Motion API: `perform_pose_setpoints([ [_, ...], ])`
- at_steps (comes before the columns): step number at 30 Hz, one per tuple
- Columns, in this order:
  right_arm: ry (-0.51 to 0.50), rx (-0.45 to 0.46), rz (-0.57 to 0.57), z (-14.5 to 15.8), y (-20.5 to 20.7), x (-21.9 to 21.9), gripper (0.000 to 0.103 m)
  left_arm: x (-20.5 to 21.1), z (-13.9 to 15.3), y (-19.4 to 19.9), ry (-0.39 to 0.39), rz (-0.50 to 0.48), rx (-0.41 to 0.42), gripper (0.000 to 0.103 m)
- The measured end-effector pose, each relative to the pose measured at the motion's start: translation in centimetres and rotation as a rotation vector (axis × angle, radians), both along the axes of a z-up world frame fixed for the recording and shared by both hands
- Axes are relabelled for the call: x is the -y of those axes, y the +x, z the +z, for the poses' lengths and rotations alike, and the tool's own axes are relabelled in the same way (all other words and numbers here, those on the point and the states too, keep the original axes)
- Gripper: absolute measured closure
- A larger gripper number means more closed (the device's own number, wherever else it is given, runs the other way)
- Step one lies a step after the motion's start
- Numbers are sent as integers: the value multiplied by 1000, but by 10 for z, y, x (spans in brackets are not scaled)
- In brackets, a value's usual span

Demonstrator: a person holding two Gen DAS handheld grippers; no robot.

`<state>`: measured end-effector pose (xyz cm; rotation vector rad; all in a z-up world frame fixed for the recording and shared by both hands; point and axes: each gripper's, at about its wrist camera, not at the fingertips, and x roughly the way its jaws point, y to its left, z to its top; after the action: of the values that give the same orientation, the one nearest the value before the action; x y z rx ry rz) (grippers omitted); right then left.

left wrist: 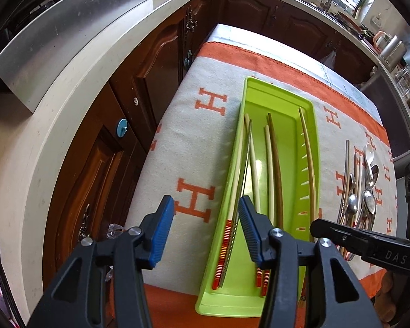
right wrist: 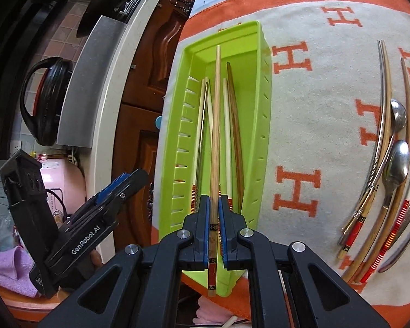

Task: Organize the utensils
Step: 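Lower the bamboo chopstick into the green tray and open the right tool, then move both tools back over the utensil pile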

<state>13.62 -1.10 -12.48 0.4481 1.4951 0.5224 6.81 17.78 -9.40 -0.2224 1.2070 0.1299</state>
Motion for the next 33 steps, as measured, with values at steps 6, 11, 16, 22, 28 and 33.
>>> perform_pose_setpoints([
  [6, -31, -13, 11, -8, 3, -9, 85, -5, -3, 0, 1, 11, 0, 56],
  [11, -39, 26, -8, -3, 3, -5, 73, -3, -2, -1, 2, 6, 0, 56],
  [16, -46, 52, 1, 7, -1, 6, 73, 4, 0, -2, 5, -6, 3, 56],
  [22, -59, 88, 6, 17, -11, 24, 73, 16, 3, -4, 1, -31, 0, 56],
  [28, -95, 125, -22, 21, -21, 55, 73, 33, 8, -4, 9, -64, 2, 56],
  [33, -99, 134, -75, 21, -29, 91, 73, 51, 10, -3, 11, -95, -4, 56],
])
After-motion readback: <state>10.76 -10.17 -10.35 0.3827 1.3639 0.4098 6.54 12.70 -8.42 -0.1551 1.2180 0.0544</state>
